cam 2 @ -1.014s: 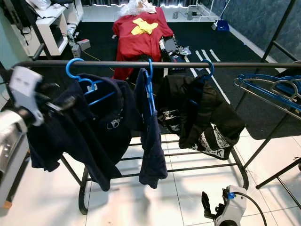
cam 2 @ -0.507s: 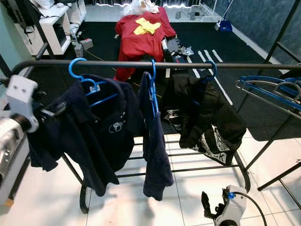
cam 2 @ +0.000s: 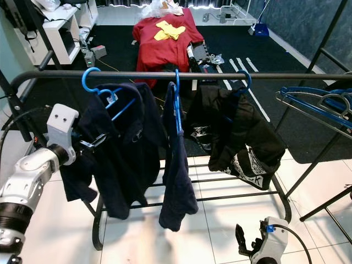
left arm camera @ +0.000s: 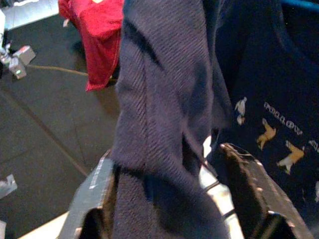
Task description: Hang hanger
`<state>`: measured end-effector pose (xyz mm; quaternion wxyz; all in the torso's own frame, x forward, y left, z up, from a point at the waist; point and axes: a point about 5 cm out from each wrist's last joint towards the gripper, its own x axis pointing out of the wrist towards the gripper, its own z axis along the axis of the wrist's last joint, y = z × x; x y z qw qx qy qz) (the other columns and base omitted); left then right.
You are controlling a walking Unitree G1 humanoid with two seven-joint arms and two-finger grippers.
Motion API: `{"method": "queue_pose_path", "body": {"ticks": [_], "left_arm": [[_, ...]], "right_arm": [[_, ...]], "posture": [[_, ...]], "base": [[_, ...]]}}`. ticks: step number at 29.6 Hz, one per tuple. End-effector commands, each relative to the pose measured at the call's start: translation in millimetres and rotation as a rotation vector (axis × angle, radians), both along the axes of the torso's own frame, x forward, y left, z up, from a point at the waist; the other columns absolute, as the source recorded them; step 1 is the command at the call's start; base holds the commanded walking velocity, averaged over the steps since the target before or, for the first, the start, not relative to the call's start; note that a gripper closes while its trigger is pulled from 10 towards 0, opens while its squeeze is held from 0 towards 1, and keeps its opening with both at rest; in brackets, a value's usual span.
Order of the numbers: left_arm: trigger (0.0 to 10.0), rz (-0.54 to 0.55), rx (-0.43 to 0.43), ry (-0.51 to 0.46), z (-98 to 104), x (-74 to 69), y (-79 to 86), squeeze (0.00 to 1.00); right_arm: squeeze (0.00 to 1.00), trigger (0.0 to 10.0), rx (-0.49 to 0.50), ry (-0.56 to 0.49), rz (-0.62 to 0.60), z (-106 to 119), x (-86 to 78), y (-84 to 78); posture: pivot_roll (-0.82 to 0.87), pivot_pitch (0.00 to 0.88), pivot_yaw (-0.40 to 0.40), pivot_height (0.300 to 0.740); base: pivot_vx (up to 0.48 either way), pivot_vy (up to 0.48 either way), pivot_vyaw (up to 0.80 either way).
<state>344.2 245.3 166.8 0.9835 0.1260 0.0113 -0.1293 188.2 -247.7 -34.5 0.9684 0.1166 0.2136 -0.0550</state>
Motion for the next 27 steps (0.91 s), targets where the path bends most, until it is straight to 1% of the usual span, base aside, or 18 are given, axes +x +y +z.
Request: {"method": "queue_pose_path", "body": {"ticks": [1,8,10,13,17,19,20,22,23,25,26,27], "left_arm": [[0.0,0.003,0.031,0.033,-2,0.1,2.5,0.00],[0.0,0.000,0.097,0.069,-9,-1.5,0.9,0.00],[0.0,0.000,0.098,0.071,-10,-1.2,0.6,0.00],[0.0,0.005,0.062,0.076,-11,0.0,-1.1,0.00],[0.0,0.007,0.052,0.072,-11,0.5,-1.9,0.00],[0.0,0.030,-0.045,-0.028,10,3.4,2.9,0.00],[0.0,0.030,-0.045,-0.028,10,3.4,2.9,0.00],[0.0,0.048,-0.143,-0.149,37,2.3,17.6,0.00],[0.0,0.049,-0.185,-0.188,46,0.4,25.2,0.00],[0.0,0.049,-0.185,-0.188,46,0.4,25.2,0.00],[0.0,0.048,-0.208,-0.219,54,-2.7,34.5,0.00],[0.0,0.048,-0.208,-0.219,54,-2.7,34.5,0.00]], "right_arm": [[0.00,10.0,-0.001,0.008,-0.017,-2,-4.0,-3.0],[0.00,10.0,-0.002,0.009,-0.017,-2,-3.4,-3.1],[0.00,10.0,-0.002,0.008,-0.018,-2,-3.1,-3.1],[0.00,10.0,-0.002,0.008,-0.018,-2,-2.9,-2.8],[0.00,10.0,-0.002,0.008,-0.018,-2,-2.9,-2.8],[0.00,10.0,-0.002,0.007,-0.019,-2,-2.9,-3.0],[0.00,10.0,-0.002,0.007,-0.019,-2,-2.9,-3.0],[0.00,10.0,-0.002,0.007,-0.020,-2,-3.1,-3.1],[0.00,10.0,-0.002,0.007,-0.019,-2,-3.1,-3.0],[0.00,10.0,-0.002,0.007,-0.019,-2,-3.1,-3.0],[0.00,10.0,-0.001,0.007,-0.019,-2,-3.1,-3.0],[0.00,10.0,-0.001,0.007,-0.019,-2,-3.1,-3.0]], "posture": [[0.00,0.094,-0.024,0.740],[0.00,0.093,-0.025,0.740],[0.00,0.093,-0.025,0.740],[0.00,0.093,-0.024,0.740],[0.00,0.093,-0.024,0.740],[0.00,0.094,-0.024,0.740],[0.00,0.094,-0.024,0.740],[0.00,0.096,-0.025,0.740],[0.00,0.096,-0.025,0.740],[0.00,0.096,-0.025,0.740],[0.00,0.096,-0.025,0.740],[0.00,0.096,-0.025,0.740]], "base": [[0.000,0.000,0.00],[0.000,0.000,0.00],[0.000,0.000,0.00],[0.000,0.000,0.00],[0.000,0.000,0.00],[0.000,0.000,0.00],[0.000,0.000,0.00],[0.000,0.000,0.00],[0.000,0.000,0.00],[0.000,0.000,0.00],[0.000,0.000,0.00],[0.000,0.000,0.00]]}}
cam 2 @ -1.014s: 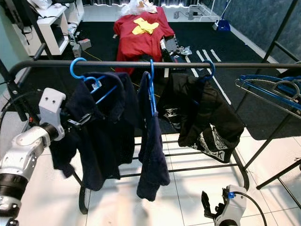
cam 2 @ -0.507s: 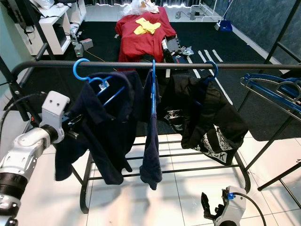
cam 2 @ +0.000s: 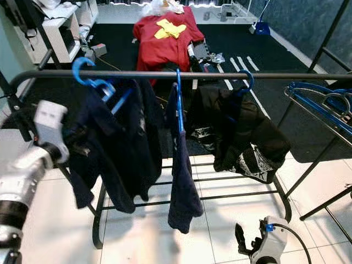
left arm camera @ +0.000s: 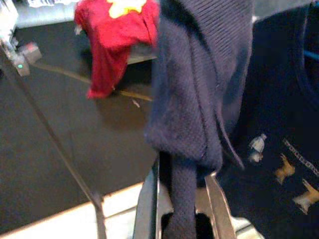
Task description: Hang hanger
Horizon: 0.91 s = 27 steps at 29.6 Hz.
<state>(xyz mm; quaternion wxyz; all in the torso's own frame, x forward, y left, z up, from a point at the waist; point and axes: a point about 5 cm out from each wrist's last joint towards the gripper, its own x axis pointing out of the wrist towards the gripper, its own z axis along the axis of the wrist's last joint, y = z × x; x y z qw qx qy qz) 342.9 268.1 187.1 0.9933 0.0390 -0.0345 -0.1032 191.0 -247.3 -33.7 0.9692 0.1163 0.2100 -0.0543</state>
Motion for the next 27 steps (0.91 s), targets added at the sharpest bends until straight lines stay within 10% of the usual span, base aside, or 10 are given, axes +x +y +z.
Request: {"method": "queue_pose_path", "body": {"ticks": [1,13,14,15,16,27], "left_arm": [[0.0,0.016,-0.020,-0.144,33,-1.3,11.7,0.00],[1.3,-0.368,-0.007,-0.082,25,-52.8,22.6,0.00],[5.4,-0.406,-0.023,-0.051,21,-60.7,23.4,0.00],[5.4,-0.428,-0.035,-0.032,18,-65.7,24.0,0.00],[9.5,-0.462,-0.067,-0.009,16,-71.4,24.8,0.00],[10.0,-0.644,-0.093,0.182,-7,-106.5,22.4,0.00]], "right_arm": [[0.00,10.0,0.000,0.015,-0.020,-3,-5.9,-3.4],[0.00,10.0,0.003,0.018,-0.019,-4,-8.0,-5.2],[0.00,10.0,0.004,0.018,-0.018,-4,-8.1,-5.3],[0.00,10.0,0.004,0.019,-0.018,-4,-8.2,-5.3],[0.00,10.0,0.005,0.019,-0.018,-4,-8.5,-5.2],[0.00,10.0,0.006,0.018,-0.017,-4,-8.9,-5.1]], "posture": [[0.00,0.096,-0.025,0.740],[0.00,0.105,-0.033,0.740],[0.00,0.105,-0.033,0.740],[0.00,0.105,-0.033,0.740],[0.01,0.109,-0.034,0.740],[0.01,0.110,-0.034,0.740]], "base": [[0.000,0.000,0.00],[0.000,0.000,0.00],[0.000,0.000,0.00],[0.000,0.000,0.00],[0.000,0.000,0.00],[-0.164,0.000,0.00]]}}
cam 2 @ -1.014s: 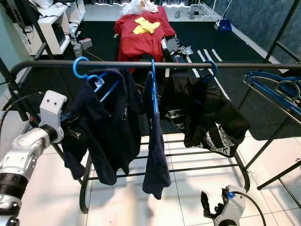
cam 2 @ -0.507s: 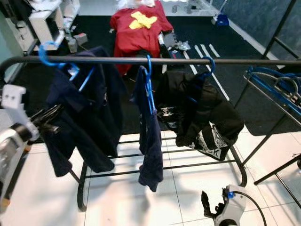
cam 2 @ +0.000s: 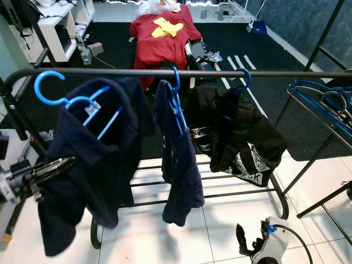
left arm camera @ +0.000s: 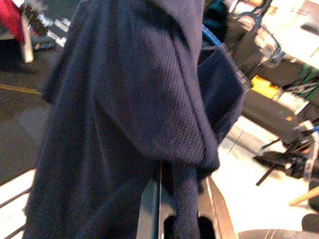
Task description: Hang hanger
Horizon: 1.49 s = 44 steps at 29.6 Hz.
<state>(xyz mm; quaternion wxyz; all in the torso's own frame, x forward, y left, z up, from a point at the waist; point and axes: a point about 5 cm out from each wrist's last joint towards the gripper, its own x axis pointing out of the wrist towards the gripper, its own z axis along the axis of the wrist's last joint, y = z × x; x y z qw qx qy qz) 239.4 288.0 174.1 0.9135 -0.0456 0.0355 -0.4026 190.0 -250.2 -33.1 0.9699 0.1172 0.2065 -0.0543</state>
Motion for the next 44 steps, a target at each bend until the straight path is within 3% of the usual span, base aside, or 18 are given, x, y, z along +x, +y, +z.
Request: {"method": "queue_pose_path", "body": {"ticks": [1,15,18,19,20,24,25,26,28,29,30,31,34,37,38,39,40,44], "left_arm": [[10.0,-0.024,0.033,-0.008,6,-3.0,2.5,0.00],[10.0,-0.051,0.014,0.085,-9,-23.8,0.9,0.00],[10.0,-0.162,-0.023,0.051,-4,-22.8,-29.5,0.00],[10.0,-0.162,-0.023,0.051,-4,-22.8,-29.5,0.00],[10.0,-0.203,-0.037,0.042,-3,-21.9,-40.3,0.00],[10.0,-0.239,-0.042,0.034,-2,-21.4,-49.8,0.00],[10.0,-0.278,-0.057,0.015,0,-19.0,-63.2,0.00],[10.0,-0.278,-0.057,0.015,0,-19.0,-63.2,0.00],[10.0,-0.360,-0.078,-0.060,10,-11.8,-100.2,0.00],[10.0,-0.360,-0.078,-0.060,10,-11.8,-100.2,0.00],[10.0,-0.354,-0.070,-0.115,15,-5.5,-118.4,0.00],[10.0,-0.326,-0.070,-0.148,19,0.9,-132.3,0.00],[10.0,-0.299,-0.084,-0.198,27,4.5,-148.8,0.00],[10.0,-0.299,-0.089,-0.209,30,3.7,-152.0,0.00],[10.0,-0.295,-0.086,-0.221,33,3.3,-152.8,0.00],[10.0,-0.295,-0.086,-0.221,33,3.3,-152.8,0.00],[10.0,-0.290,-0.077,-0.230,37,3.9,-151.6,0.00],[10.0,-0.278,-0.049,-0.252,45,6.2,-145.5,0.00]], "right_arm": [[0.00,10.0,0.005,0.025,-0.016,-5,-7.9,-2.2],[0.00,10.0,0.029,0.033,-0.012,-5,-7.8,-4.9],[0.00,10.0,0.188,-0.244,0.003,50,27.8,-13.0],[0.00,10.0,0.188,-0.244,0.003,50,27.8,-13.0],[0.00,10.0,0.232,-0.345,0.041,76,39.3,-12.1],[0.00,10.0,0.266,-0.417,0.082,96,47.2,-9.6],[0.00,10.0,0.306,-0.508,0.147,124,57.5,-4.5],[0.00,10.0,0.306,-0.508,0.147,124,57.5,-4.5],[0.00,10.0,0.397,-0.764,0.353,201,80.3,26.4],[0.00,10.0,0.397,-0.764,0.353,201,80.3,26.4],[0.00,10.0,0.439,-0.862,0.439,234,87.2,46.6],[1.00,10.0,0.441,-0.922,0.506,255,90.7,64.4],[1.00,10.0,0.427,-0.953,0.562,270,95.9,85.8],[1.00,10.0,0.416,-0.940,0.562,269,99.6,90.5],[0.91,10.0,0.388,-0.895,0.557,266,103.1,92.6],[0.91,10.0,0.388,-0.895,0.557,266,103.1,92.6],[0.00,10.0,0.349,-0.856,0.554,261,106.2,93.6],[0.00,10.0,0.277,-0.806,0.536,258,110.9,91.3]], "posture": [[0.01,0.110,-0.034,0.740],[0.02,0.112,-0.047,0.740],[0.02,0.113,-0.041,0.740],[0.02,0.113,-0.041,0.740],[0.01,0.110,-0.039,0.740],[0.01,0.110,-0.039,0.740],[0.01,0.105,-0.038,0.740],[0.01,0.105,-0.038,0.740],[0.01,0.091,-0.032,0.740],[0.01,0.091,-0.032,0.740],[0.02,0.089,-0.032,0.740],[0.03,0.084,-0.033,0.740],[0.03,0.082,-0.036,0.740],[0.04,0.081,-0.039,0.740],[0.04,0.077,-0.045,0.740],[0.04,0.077,-0.045,0.740],[0.05,0.074,-0.046,0.740],[0.05,0.072,-0.044,0.740]], "base": [[-0.465,0.000,0.00],[-0.449,0.000,0.00],[-0.104,0.000,0.00],[0.000,0.000,0.00],[0.000,0.000,0.00],[0.000,0.000,0.00],[0.000,0.000,0.00],[0.000,0.000,0.00],[0.000,0.000,0.00],[0.000,0.000,0.00],[0.000,0.000,0.00],[0.000,0.000,0.00],[0.000,0.000,0.00],[0.000,0.000,0.00],[0.000,0.000,0.00],[0.000,0.000,0.00],[0.000,0.000,0.00],[0.000,0.000,0.00]]}}
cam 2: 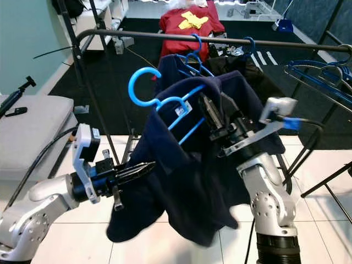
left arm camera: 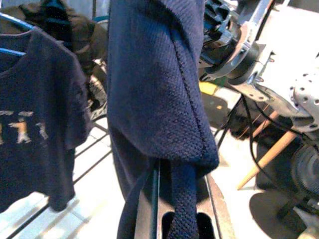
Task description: Hang hanger
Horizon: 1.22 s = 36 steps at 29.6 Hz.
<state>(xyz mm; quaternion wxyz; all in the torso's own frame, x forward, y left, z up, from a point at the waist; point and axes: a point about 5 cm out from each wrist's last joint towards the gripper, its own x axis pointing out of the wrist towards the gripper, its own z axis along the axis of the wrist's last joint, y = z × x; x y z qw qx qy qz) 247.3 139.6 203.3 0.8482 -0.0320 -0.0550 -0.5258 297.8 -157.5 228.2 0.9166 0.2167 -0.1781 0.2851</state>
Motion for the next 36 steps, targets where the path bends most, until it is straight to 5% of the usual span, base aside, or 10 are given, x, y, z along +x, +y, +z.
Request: {"method": "queue_pose_path", "body": {"ticks": [1,7,13,14,25,32,36], "left_arm": [[10.0,-0.004,0.005,-0.069,15,-1.7,3.0,0.00],[10.0,0.046,0.065,-0.124,28,4.9,16.1,0.00],[10.0,0.005,0.084,-0.141,33,0.0,15.4,0.00],[10.0,-0.009,0.085,-0.147,35,-1.9,14.3,0.00],[10.0,-0.021,0.129,-0.137,30,-5.4,17.1,0.00],[10.0,0.045,0.270,-0.138,18,1.8,38.2,0.00],[10.0,0.045,0.270,-0.138,18,1.8,38.2,0.00]], "right_arm": [[0.00,10.0,-0.045,0.039,-0.023,-4,3.2,-1.4],[0.00,10.0,-0.197,0.094,-0.141,-3,5.3,-16.7],[0.00,10.0,-0.240,0.114,-0.206,-6,6.2,-22.9],[0.00,0.0,-0.239,0.111,-0.215,-6,6.4,-23.9],[0.00,0.0,-0.234,0.081,-0.254,2,7.8,-27.7],[0.00,0.0,-0.176,0.060,-0.307,13,8.1,-39.7],[0.00,0.0,-0.176,0.060,-0.307,13,8.1,-39.7]], "posture": [[0.05,0.072,-0.044,0.740],[0.04,0.071,-0.040,0.740],[0.04,0.074,-0.035,0.740],[0.04,0.073,-0.036,0.740],[0.04,0.072,-0.038,0.740],[0.04,0.074,-0.038,0.740],[0.04,0.074,-0.038,0.740]], "base": [[0.000,0.000,0.00],[0.000,0.000,0.00],[0.000,0.000,0.00],[0.000,0.000,0.00],[0.000,0.000,0.00],[0.000,0.000,0.00],[0.000,0.000,0.00]]}}
